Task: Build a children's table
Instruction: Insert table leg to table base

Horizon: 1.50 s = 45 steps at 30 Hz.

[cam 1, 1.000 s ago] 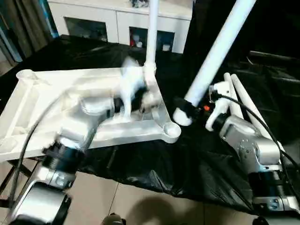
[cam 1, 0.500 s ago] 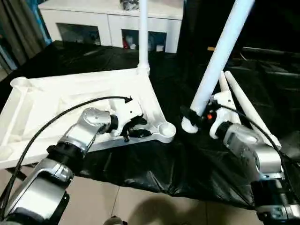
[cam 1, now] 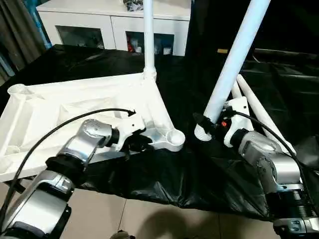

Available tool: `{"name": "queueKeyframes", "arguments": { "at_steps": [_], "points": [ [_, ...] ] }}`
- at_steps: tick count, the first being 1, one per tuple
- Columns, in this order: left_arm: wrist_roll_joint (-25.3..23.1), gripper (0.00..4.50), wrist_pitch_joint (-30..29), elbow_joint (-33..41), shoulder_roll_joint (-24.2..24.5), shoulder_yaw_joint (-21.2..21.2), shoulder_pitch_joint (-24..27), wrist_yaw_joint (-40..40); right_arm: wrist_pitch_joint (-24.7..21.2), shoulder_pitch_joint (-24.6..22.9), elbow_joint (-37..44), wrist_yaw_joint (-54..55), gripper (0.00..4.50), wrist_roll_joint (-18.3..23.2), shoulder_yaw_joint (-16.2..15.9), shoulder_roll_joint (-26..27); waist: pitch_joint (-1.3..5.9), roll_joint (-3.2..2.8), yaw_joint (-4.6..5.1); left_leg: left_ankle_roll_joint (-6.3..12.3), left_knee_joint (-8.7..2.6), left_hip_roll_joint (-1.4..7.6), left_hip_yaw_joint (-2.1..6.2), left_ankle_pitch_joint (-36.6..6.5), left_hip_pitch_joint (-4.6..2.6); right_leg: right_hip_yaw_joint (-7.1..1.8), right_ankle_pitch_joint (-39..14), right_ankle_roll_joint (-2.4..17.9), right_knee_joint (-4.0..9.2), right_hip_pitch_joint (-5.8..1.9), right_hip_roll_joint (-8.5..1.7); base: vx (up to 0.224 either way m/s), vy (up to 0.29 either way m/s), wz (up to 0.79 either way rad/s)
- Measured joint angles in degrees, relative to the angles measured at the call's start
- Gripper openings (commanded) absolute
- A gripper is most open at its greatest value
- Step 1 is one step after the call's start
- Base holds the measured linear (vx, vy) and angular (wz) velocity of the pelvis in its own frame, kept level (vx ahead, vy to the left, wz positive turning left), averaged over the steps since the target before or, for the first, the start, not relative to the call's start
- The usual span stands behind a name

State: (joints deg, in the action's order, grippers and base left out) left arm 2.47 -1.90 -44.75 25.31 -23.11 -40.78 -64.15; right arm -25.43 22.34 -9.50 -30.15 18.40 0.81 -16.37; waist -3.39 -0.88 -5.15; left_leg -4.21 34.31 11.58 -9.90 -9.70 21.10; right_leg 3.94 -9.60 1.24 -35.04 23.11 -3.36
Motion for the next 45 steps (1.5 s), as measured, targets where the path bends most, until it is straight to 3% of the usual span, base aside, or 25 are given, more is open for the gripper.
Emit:
{"name": "queueKeyframes", "arguments": {
  "at_steps": [5,7,12,16,29,30,39,41,44,45],
  "points": [
    [-0.1,0.39,1.1,-0.7,0.0,0.1,0.0,-0.6,0.0,0.9,0.0,-0.4,1.91,0.0,-0.1,0.5,0.0,0.01,0.01,0.0,0.0,0.0,-0.01,0.0,-0.05,-0.01,-0.1,-0.2,-0.02,-0.01,0.0,0.0,0.0,0.0],
    [-0.1,0.07,1.2,-1.0,0.0,0.4,0.0,-0.8,0.0,0.9,0.0,-0.9,1.91,0.0,-0.2,0.4,0.0,0.02,0.05,0.0,0.0,0.0,-0.01,0.0,-0.06,0.0,-0.1,-0.2,-0.02,-0.01,0.0,0.0,0.0,0.0],
    [0.0,0.0,2.0,-0.5,0.8,1.7,1.1,-2.5,-0.4,2.7,-0.3,-5.1,1.91,0.0,-2.8,0.4,-0.01,0.05,0.31,0.0,-0.03,0.0,-0.01,0.0,-0.11,0.0,-0.1,-0.2,-0.08,0.04,0.0,0.0,0.0,0.0],
    [0.3,0.0,2.6,2.4,1.1,2.7,3.0,-3.2,-0.9,2.9,-0.2,-7.9,1.91,0.0,-5.8,0.5,-0.03,0.1,-0.03,0.01,-0.09,0.0,-0.03,0.0,-0.06,0.0,-0.1,-0.2,-0.02,0.07,-0.01,0.0,0.0,0.0],
    [-0.3,0.0,0.6,7.9,-3.6,2.7,5.3,0.7,2.5,4.6,-6.7,-8.6,1.91,-2.1,-7.7,3.0,-0.03,0.5,-1.33,0.07,-0.09,-0.04,-0.18,0.0,-0.05,-0.04,-0.2,-0.3,-0.01,0.05,-0.13,0.0,0.0,0.0],
    [-0.4,0.28,0.6,7.8,-3.6,2.7,5.3,0.8,2.8,4.6,-6.9,-8.6,1.91,-2.2,-7.7,3.1,-0.03,0.5,-1.31,0.07,-0.09,-0.04,-0.18,0.0,-0.06,-0.05,-0.2,-0.3,0.0,0.04,-0.13,0.0,0.0,0.0],
    [-0.2,1.06,0.9,8.2,-3.2,3.4,6.3,1.3,5.9,5.3,-10.5,-8.5,1.91,-2.7,-7.6,4.0,0.1,0.74,-0.82,0.06,-0.08,-0.02,-0.16,0.0,-0.12,-0.05,-0.2,-0.3,-0.03,0.04,-0.1,0.0,0.0,0.0],
    [-0.2,0.67,0.7,8.2,-2.8,3.7,6.4,1.1,6.1,5.3,-11.4,-8.6,1.91,-3.0,-7.5,4.3,0.14,0.81,-0.58,0.06,-0.08,-0.02,-0.15,0.0,-0.12,-0.04,-0.2,-0.3,-0.06,0.04,-0.09,0.0,0.0,0.0],
    [-0.1,0.66,-0.7,8.5,-2.0,4.1,6.4,0.6,6.4,5.6,-12.0,-8.9,1.91,-3.2,-7.5,4.6,0.18,0.88,-0.3,0.06,-0.08,-0.02,-0.14,0.0,-0.14,-0.04,-0.2,-0.3,-0.06,0.04,-0.09,0.0,0.0,0.0],
    [-0.1,0.25,-1.0,8.5,-1.5,4.2,6.4,0.6,6.4,5.8,-12.2,-9.1,1.91,-3.2,-7.6,4.6,0.2,0.91,-0.19,0.06,-0.08,-0.02,-0.14,0.0,-0.13,-0.04,-0.2,-0.3,-0.06,0.04,-0.09,0.0,0.0,0.0]
  ]
}}
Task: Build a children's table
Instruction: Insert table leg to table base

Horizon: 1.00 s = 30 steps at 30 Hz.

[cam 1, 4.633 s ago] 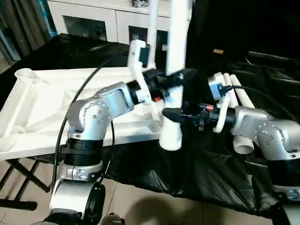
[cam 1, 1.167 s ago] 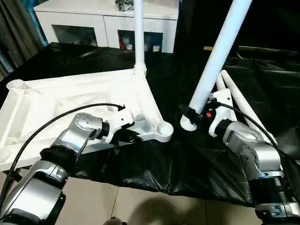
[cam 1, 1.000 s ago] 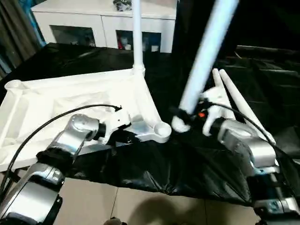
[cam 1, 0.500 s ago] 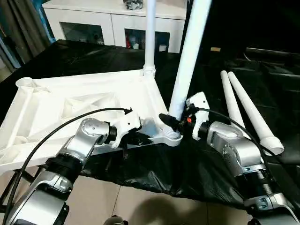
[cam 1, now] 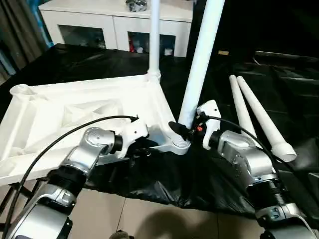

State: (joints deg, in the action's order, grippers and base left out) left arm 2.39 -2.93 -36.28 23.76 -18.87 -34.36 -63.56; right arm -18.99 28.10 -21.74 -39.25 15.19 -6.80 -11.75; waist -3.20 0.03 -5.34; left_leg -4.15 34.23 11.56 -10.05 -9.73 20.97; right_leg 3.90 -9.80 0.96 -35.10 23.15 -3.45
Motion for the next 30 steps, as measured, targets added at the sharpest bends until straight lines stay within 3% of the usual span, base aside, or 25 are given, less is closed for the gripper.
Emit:
{"name": "queueKeyframes", "arguments": {
  "at_steps": [18,30],
  "points": [
    [-0.5,0.0,-1.8,1.7,1.1,0.1,0.8,-1.0,2.9,2.2,-6.2,-3.0,1.91,0.4,0.9,0.9,0.26,0.42,0.4,0.0,-0.01,0.0,0.0,0.0,-0.09,-0.02,0.0,0.0,0.01,-0.02,0.02,0.0,0.0,0.0],
    [-0.4,0.0,-3.2,2.5,-0.1,0.5,0.9,-0.6,5.9,-1.3,-8.6,-5.8,1.91,6.3,6.9,2.3,0.27,0.4,0.0,0.01,-0.08,-0.01,0.0,0.0,-0.04,-0.01,0.0,0.0,0.11,-0.03,0.01,0.0,0.0,0.0]
  ]
}}
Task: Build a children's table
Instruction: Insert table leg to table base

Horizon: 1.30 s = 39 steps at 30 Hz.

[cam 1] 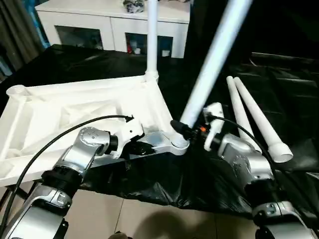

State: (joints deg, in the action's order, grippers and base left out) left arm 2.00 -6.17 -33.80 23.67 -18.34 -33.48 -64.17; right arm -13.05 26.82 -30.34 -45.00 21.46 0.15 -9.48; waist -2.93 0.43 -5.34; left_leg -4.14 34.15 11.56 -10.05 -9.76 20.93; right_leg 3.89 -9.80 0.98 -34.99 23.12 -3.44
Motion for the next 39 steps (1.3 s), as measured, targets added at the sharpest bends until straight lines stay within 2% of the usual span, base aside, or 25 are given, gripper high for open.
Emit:
{"name": "queueKeyframes", "arguments": {
  "at_steps": [3,6,12,16,21,26,39],
  "points": [
    [-0.2,0.0,-0.2,0.2,-0.3,0.0,0.0,0.1,2.5,-2.3,1.8,0.1,1.91,-0.6,-0.3,-0.4,0.0,0.0,-0.24,0.0,-0.04,-0.01,0.0,0.0,0.0,0.0,0.0,0.0,0.02,0.0,0.0,0.0,0.0,0.0],
    [-0.5,0.0,-0.2,0.2,-0.7,0.0,0.0,0.3,3.8,-3.9,5.1,1.1,1.91,-3.3,-2.5,-1.5,0.0,0.0,-0.43,0.0,-0.04,-0.01,-0.01,0.0,-0.01,0.0,0.0,0.0,0.02,-0.01,0.0,0.0,0.0,0.0],
    [-0.6,0.0,-0.2,0.2,-0.9,-0.1,0.0,0.4,3.5,-4.2,9.0,2.3,1.91,-7.6,-5.8,-3.3,0.04,0.06,-0.54,0.0,-0.04,-0.01,-0.01,0.0,-0.05,-0.01,-0.1,-0.1,0.05,-0.06,-0.01,0.0,0.0,0.0],
    [-0.6,0.0,-0.3,0.3,-0.6,-0.1,0.1,0.4,3.0,-2.7,7.9,1.9,1.91,-8.3,-6.8,-3.6,0.08,0.18,-0.39,0.0,-0.05,-0.01,-0.01,0.0,-0.07,0.0,-0.1,-0.1,0.05,-0.06,-0.01,0.0,0.0,0.0],
    [-0.8,0.0,-0.6,0.3,-0.1,-0.1,0.2,0.1,2.5,-0.4,5.3,-0.2,1.91,-9.2,-8.2,-3.8,0.41,0.7,0.19,0.0,-0.05,-0.01,0.0,0.0,-0.08,0.0,-0.1,-0.1,0.06,-0.07,-0.01,0.0,0.0,0.0],
    [-0.9,0.0,0.3,0.3,0.5,-0.2,0.2,-1.9,2.8,1.1,3.7,-3.4,1.91,-10.7,-9.8,-4.6,0.59,0.99,0.23,-0.01,-0.19,-0.01,0.01,0.0,-0.08,0.01,-0.1,-0.1,0.12,-0.06,0.0,0.0,0.0,0.0],
    [-0.9,0.0,3.7,-0.8,2.2,-0.7,-0.2,-9.4,5.1,-0.6,5.6,-13.2,1.91,-9.8,-11.8,-7.0,0.77,1.29,0.02,-0.03,-0.44,-0.02,0.0,0.0,-0.19,0.04,-0.3,-0.1,0.12,-0.09,0.01,0.0,0.0,0.0]
  ]
}}
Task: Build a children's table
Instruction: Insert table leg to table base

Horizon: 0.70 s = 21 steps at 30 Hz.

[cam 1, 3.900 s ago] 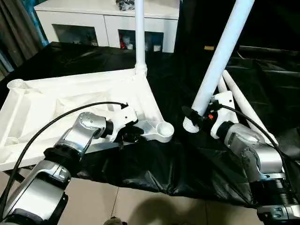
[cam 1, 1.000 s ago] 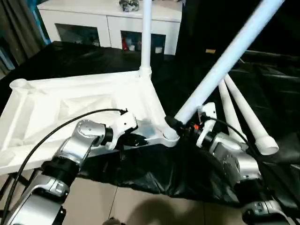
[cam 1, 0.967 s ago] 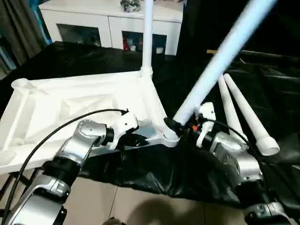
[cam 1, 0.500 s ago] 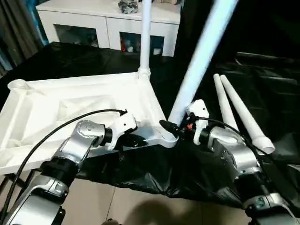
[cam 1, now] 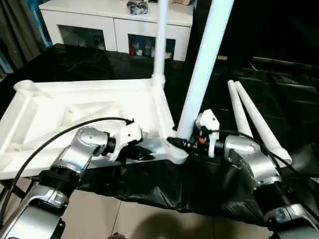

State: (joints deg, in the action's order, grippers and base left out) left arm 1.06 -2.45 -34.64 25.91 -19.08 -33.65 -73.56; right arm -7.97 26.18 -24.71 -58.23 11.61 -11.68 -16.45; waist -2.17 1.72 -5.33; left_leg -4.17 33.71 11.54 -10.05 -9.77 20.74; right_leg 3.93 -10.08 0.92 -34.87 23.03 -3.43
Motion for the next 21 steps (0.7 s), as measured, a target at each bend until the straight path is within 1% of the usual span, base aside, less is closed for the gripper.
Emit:
{"name": "queueKeyframes", "arguments": {
  "at_steps": [3,6,9,11,12,13,15,16,17,18,20,21],
  "points": [
    [0.0,0.0,0.0,0.0,0.4,0.0,0.0,-1.6,0.9,-0.7,0.6,-1.8,1.91,0.0,-0.1,-0.1,0.0,0.0,-0.03,0.0,-0.01,0.0,0.0,0.0,-0.01,0.0,0.0,0.0,0.0,-0.01,0.0,0.0,0.0,0.0],
    [-0.2,0.0,0.0,-0.3,0.3,-0.1,-0.3,-1.4,1.2,-0.8,0.6,-1.9,1.91,0.0,-0.1,0.0,-0.01,-0.01,-0.09,0.0,-0.01,0.0,0.0,0.0,-0.02,0.0,0.0,0.0,0.0,-0.02,0.0,0.0,0.0,0.0],
    [-0.8,0.0,0.0,-1.5,-0.6,-0.2,-0.9,-0.4,1.7,-0.6,-0.3,-1.3,1.91,0.0,0.1,0.4,-0.02,-0.04,-0.38,0.0,0.0,-0.01,0.0,0.0,-0.32,-0.01,0.0,0.0,0.01,-0.31,-0.01,0.0,0.0,0.0],
    [-1.2,0.0,-0.1,-2.3,-1.4,-0.2,-1.2,1.8,2.0,-0.1,-2.0,0.9,1.91,-0.1,1.1,1.4,-0.07,-0.11,-0.43,0.0,0.0,-0.03,0.0,0.0,-0.54,-0.02,0.0,0.0,0.01,-0.46,-0.02,0.0,0.0,0.0],
    [-1.5,0.0,-1.4,-2.4,-2.2,0.1,-1.5,3.9,2.6,0.7,-3.9,3.4,1.91,-0.5,1.6,2.0,-0.13,-0.18,-0.38,0.0,-0.01,-0.05,0.0,0.0,-0.62,-0.01,0.0,-0.1,0.05,-0.51,-0.05,0.0,0.0,0.0],
    [-2.3,0.0,-3.0,-2.7,-3.3,0.3,-2.0,6.5,3.2,1.8,-6.0,6.4,1.91,-1.2,2.5,3.0,-0.18,-0.2,-0.26,0.0,0.02,-0.05,0.01,0.0,-0.65,0.03,0.0,-0.1,0.06,-0.5,-0.05,0.0,0.0,0.0],
    [-2.7,0.0,-5.5,-2.6,-4.7,0.8,-2.4,9.6,3.7,3.5,-8.6,11.1,1.91,-2.4,3.2,4.1,-0.32,-0.36,0.23,0.0,-0.01,-0.05,0.1,0.0,-0.67,0.19,0.0,-0.1,0.35,-0.54,-0.07,-0.027,0.003,-0.03],
    [-2.6,0.0,-7.7,-2.2,-5.9,1.3,-2.5,11.6,3.6,4.7,-10.6,15.1,1.91,-2.7,4.3,5.4,-0.43,-0.54,0.57,0.0,-0.15,-0.03,0.34,0.0,-0.68,0.55,0.0,-0.1,0.87,-0.67,-0.07,0.0,0.0,0.0],
    [-2.6,0.0,-8.8,-2.0,-6.1,1.5,-2.5,12.7,3.6,5.4,-11.7,17.1,1.91,-2.8,4.7,6.0,-0.47,-0.6,0.71,0.0,-0.2,-0.01,0.45,0.0,-0.66,0.92,0.0,-0.1,1.22,-0.68,-0.17,0.0,0.0,0.0],
    [-2.6,0.0,-10.2,-1.5,-6.9,1.8,-2.5,13.9,3.4,5.8,-12.7,19.2,1.91,-2.9,5.2,6.4,-0.6,-0.84,0.85,0.0,-0.22,0.11,0.76,0.0,-0.66,1.74,0.0,-0.1,1.84,-0.95,-0.35,0.0,0.0,0.0],
    [-2.9,0.0,-13.1,0.0,-7.9,1.9,-2.5,16.3,2.8,7.9,-15.2,23.3,1.91,-2.9,5.9,8.0,-0.7,-0.99,1.43,0.0,-0.24,0.11,0.92,0.0,-0.68,2.08,0.0,-0.1,2.17,-1.03,-0.46,0.0,0.0,0.0],
    [-3.6,0.0,-15.4,0.9,-9.0,2.2,-2.5,19.1,2.0,9.8,-17.6,27.0,1.91,-3.0,6.8,9.3,-0.74,-1.04,1.91,0.01,-0.21,0.04,0.93,0.0,-0.69,2.39,0.0,0.0,2.2,-1.05,-0.78,0.0,0.0,0.0]
  ]
}}
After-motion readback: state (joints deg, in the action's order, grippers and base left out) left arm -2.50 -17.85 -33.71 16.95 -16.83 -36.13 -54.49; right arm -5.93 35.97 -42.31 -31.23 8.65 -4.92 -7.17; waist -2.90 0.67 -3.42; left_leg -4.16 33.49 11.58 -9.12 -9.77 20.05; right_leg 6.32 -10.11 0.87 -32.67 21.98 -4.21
